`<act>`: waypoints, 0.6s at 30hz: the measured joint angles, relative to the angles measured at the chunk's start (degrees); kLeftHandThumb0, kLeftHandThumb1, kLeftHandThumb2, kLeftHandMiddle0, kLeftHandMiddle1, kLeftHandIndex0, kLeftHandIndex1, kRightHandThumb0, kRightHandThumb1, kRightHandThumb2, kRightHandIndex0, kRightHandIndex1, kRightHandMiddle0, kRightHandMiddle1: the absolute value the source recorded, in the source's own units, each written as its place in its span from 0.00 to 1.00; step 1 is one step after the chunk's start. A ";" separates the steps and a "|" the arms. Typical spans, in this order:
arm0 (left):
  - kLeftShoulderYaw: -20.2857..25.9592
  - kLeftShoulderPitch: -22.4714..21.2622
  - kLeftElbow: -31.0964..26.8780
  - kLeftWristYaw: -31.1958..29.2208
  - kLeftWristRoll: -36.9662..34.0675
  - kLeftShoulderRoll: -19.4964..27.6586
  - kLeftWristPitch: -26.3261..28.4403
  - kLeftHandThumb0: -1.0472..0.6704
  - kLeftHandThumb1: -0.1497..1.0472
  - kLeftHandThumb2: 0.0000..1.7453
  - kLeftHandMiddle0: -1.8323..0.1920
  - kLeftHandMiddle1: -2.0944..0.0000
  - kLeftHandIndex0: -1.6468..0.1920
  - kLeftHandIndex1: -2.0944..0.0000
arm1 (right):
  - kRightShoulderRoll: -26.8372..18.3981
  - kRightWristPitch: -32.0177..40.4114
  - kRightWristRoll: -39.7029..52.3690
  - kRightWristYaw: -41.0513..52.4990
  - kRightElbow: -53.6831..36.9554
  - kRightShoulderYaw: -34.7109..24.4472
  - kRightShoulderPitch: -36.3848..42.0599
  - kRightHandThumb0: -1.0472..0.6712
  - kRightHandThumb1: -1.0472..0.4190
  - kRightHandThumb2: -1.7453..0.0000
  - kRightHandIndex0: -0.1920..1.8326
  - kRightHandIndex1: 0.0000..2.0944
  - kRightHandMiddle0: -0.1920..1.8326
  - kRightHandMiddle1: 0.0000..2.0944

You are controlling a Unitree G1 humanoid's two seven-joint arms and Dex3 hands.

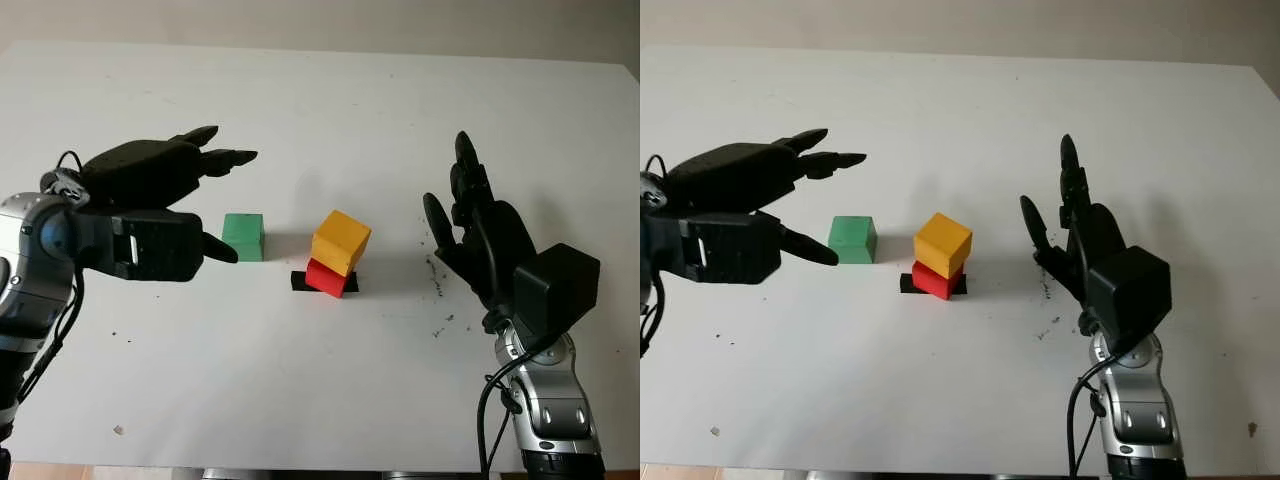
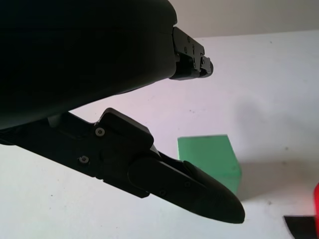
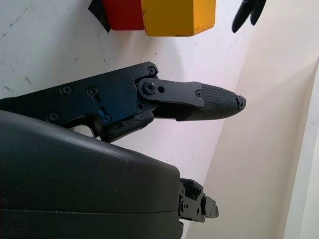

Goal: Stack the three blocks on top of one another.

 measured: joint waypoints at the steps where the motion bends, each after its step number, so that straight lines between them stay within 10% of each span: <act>1: -0.42 0.44 0.05 1.38 1.44 -0.10 -0.53 0.05 0.98 0.04 0.96 0.97 0.81 0.96 | 0.00 0.06 0.20 0.09 -0.06 -0.06 0.01 0.21 0.00 0.72 0.01 0.02 0.05 0.02; 15: -2.14 3.01 -0.02 7.74 11.53 -2.88 0.37 0.09 0.98 0.03 0.91 0.96 0.69 0.90 | -0.01 0.77 0.15 0.44 -0.51 -0.25 0.00 0.21 0.00 0.72 0.01 0.02 0.05 0.02; 18: -2.15 3.09 0.00 9.19 12.10 -2.95 -0.50 0.10 0.96 0.03 0.89 0.97 0.76 0.72 | -0.07 0.76 0.05 0.51 -0.51 -0.25 0.00 0.21 0.00 0.71 0.02 0.03 0.05 0.03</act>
